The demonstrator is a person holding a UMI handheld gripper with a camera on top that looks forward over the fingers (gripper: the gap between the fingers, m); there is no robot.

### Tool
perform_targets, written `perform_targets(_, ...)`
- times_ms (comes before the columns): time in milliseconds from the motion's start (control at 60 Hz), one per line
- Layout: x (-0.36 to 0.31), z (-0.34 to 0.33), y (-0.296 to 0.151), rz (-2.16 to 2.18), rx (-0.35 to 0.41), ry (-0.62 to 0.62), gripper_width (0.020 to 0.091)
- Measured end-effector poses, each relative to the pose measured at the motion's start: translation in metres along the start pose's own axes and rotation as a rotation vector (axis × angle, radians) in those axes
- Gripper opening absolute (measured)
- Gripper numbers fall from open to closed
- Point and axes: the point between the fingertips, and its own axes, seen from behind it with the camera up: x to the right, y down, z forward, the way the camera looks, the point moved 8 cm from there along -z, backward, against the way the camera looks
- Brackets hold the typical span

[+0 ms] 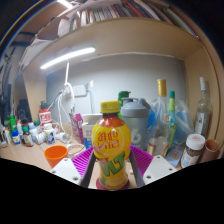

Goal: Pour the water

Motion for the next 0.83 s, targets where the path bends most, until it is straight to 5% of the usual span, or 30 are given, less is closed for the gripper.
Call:
perform_targets(83,0.002,-0.009,0.003,0.014,-0.045,0.011,0.0854)
perform_targets(833,-0.051,-0.303,-0.016,-0.004,0.074,0.080,0.0853)
